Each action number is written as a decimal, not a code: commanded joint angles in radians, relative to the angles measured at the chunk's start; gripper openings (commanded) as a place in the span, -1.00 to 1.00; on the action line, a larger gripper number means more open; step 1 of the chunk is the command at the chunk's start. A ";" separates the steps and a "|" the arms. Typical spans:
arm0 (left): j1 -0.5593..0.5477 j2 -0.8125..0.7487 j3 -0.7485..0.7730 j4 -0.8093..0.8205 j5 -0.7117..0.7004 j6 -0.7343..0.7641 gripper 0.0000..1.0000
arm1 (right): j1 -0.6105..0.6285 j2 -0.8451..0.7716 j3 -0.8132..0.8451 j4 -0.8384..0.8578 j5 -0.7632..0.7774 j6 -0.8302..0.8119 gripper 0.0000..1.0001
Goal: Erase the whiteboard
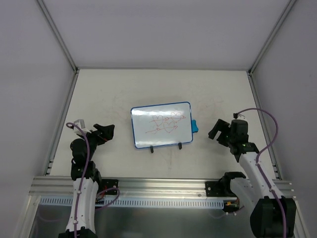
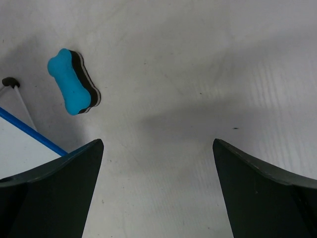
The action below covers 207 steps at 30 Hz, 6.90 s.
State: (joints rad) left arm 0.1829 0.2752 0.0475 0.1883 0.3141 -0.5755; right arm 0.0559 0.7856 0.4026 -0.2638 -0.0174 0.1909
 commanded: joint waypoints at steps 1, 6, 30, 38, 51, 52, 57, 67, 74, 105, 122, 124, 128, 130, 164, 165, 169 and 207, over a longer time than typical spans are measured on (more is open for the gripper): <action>-0.005 -0.005 -0.012 0.054 0.045 0.034 0.98 | 0.022 0.115 0.125 -0.006 -0.124 -0.060 0.95; -0.003 -0.014 -0.017 0.056 0.045 0.032 0.98 | 0.038 0.207 0.211 -0.003 -0.156 -0.096 0.95; -0.005 -0.002 -0.011 0.060 0.057 0.043 0.98 | 0.191 0.699 0.545 -0.147 0.010 -0.177 0.89; -0.003 0.005 -0.011 0.062 0.053 0.043 0.98 | 0.213 0.782 0.613 -0.202 0.105 -0.169 0.90; -0.003 0.018 -0.009 0.065 0.052 0.042 0.98 | 0.229 0.869 0.659 -0.207 0.065 -0.148 0.90; -0.003 0.019 -0.009 0.065 0.054 0.042 0.98 | 0.231 0.879 0.660 -0.207 0.060 -0.148 0.90; -0.005 0.021 -0.009 0.066 0.054 0.042 0.98 | 0.236 0.905 0.670 -0.212 0.092 -0.145 0.90; -0.003 0.027 -0.008 0.069 0.056 0.042 0.98 | 0.187 0.894 0.668 -0.250 0.188 -0.136 0.93; -0.003 0.028 -0.008 0.069 0.057 0.043 0.98 | 0.119 0.867 0.644 -0.253 0.198 -0.119 0.94; -0.005 0.016 -0.009 0.068 0.060 0.046 0.98 | 0.200 0.824 0.645 -0.138 0.063 -0.251 0.39; -0.003 -0.014 -0.012 0.069 0.089 0.052 0.98 | 0.217 0.905 0.688 -0.111 0.040 -0.278 0.29; -0.005 -0.013 -0.009 0.071 0.105 0.052 0.98 | 0.219 0.912 0.691 -0.112 0.042 -0.280 0.28; -0.005 -0.022 -0.014 0.088 0.134 0.049 0.98 | 0.220 0.928 0.703 -0.112 0.039 -0.280 0.16; -0.003 -0.011 -0.012 0.089 0.132 0.046 0.98 | 0.220 0.938 0.708 -0.112 0.040 -0.281 0.08; 0.015 0.476 0.031 0.631 0.425 -0.052 0.98 | 0.199 0.672 0.673 -0.210 0.088 -0.248 -0.64; 0.024 0.530 0.031 0.672 0.451 -0.061 0.98 | 0.196 0.653 0.668 -0.215 0.079 -0.245 -0.64; 0.052 0.717 0.049 0.990 0.604 -0.165 0.98 | 0.191 0.571 0.647 -0.230 0.040 -0.240 -0.63; -0.177 1.441 0.500 1.386 0.885 -0.268 0.53 | 0.193 0.256 0.512 -0.181 -0.062 -0.246 -0.64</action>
State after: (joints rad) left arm 0.0273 1.7000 0.5137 1.2808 1.1370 -0.8955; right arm 0.2508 1.0798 0.9325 -0.4736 -0.0551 -0.0605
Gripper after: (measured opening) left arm 0.779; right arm 0.271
